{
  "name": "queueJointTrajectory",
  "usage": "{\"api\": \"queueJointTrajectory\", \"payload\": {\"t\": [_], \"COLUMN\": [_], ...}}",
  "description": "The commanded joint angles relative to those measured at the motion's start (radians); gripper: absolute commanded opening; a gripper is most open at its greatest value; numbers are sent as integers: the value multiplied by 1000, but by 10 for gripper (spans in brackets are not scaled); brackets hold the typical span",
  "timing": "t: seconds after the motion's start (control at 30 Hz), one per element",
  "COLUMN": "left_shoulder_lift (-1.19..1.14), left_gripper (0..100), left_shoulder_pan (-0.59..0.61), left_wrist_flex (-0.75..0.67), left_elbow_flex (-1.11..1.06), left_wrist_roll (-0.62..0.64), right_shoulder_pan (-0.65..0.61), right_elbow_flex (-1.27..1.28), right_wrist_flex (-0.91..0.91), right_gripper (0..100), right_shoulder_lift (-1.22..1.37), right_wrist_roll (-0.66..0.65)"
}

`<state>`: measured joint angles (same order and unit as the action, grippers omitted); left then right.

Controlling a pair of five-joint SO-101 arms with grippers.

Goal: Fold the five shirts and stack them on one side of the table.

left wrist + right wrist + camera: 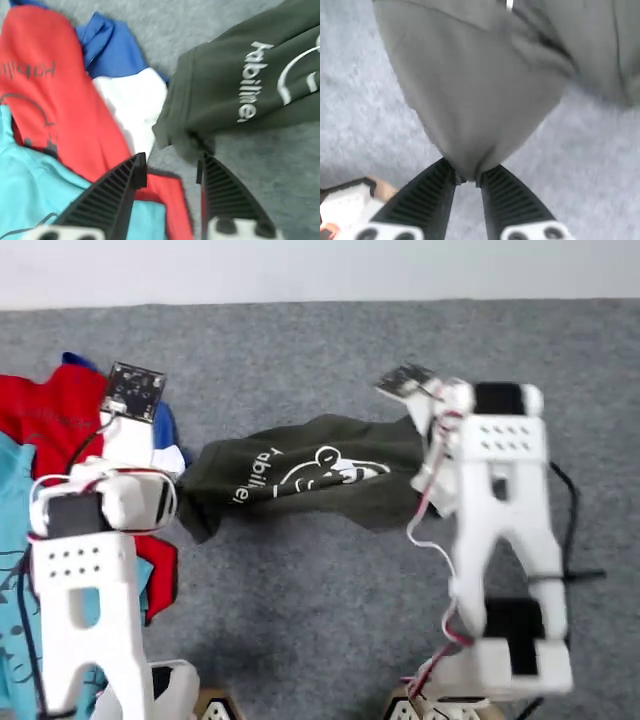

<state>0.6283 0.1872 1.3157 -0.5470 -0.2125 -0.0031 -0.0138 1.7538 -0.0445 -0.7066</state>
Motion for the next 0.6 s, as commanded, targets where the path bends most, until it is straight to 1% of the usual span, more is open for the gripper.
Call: {"api": "queueJointTrajectory", "payload": {"t": [0.0,0.2,0.33,0.47,0.57], "left_shoulder_lift": [84,118,118,117,115], "left_gripper": [177,177,178,179,180], "left_shoulder_pan": [-54,-140,-206,-285,-330], "left_wrist_flex": [48,164,175,109,12], "left_elbow_flex": [15,13,-68,-202,-292], "left_wrist_roll": [43,48,46,44,44], "right_shoulder_pan": [99,282,394,443,444], "right_elbow_flex": [117,267,308,361,400], "right_wrist_flex": [42,42,42,41,41], "right_gripper": [11,11,11,11,11], "right_shoulder_lift": [-237,-532,-650,-691,-693], "right_wrist_roll": [-68,-189,-264,-295,-295]}}
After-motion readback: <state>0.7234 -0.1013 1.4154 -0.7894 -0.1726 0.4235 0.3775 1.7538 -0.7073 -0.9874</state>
